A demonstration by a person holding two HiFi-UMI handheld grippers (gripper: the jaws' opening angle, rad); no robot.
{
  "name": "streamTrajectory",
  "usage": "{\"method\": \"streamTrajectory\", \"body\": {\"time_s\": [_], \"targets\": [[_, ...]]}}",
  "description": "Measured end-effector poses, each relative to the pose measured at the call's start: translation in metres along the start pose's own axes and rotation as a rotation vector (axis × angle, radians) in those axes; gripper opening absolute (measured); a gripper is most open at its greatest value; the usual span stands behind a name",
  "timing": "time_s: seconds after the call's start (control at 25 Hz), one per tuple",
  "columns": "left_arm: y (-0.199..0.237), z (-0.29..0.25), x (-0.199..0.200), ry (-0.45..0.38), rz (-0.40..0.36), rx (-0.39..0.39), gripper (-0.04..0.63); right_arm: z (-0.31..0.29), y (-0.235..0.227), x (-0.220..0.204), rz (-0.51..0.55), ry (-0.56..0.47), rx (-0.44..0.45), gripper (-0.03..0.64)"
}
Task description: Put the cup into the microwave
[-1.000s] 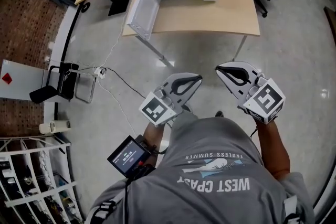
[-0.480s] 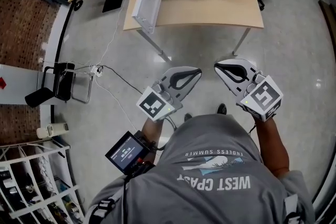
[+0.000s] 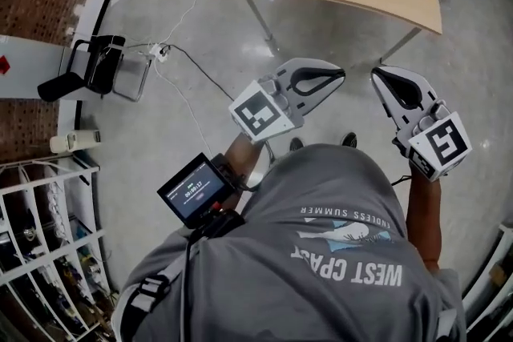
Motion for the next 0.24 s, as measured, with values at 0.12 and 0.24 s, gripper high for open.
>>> {"method": "streamTrajectory", "body": {"time_s": [0.12, 0.24], "targets": [[-0.004, 0.029, 0.001, -0.026, -0.032, -0.014, 0.023, -0.013, 0.029, 0.002, -0.010, 0.006, -0.006, 0.018], [-0.010, 0.054, 0.005, -0.043, -0.038, -0.029, 0.023, -0.021, 0.055, 0.008, -0.007, 0.006, -0.013, 0.018]]}}
Point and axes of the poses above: the fingertips, and each gripper's own axes: z backward along the fingers, y to its left, x out of its top, the point moved 1 cm from there along z, backward along the fingers, and after that the axes turned 1 degree about x, right-handed, at the moved point
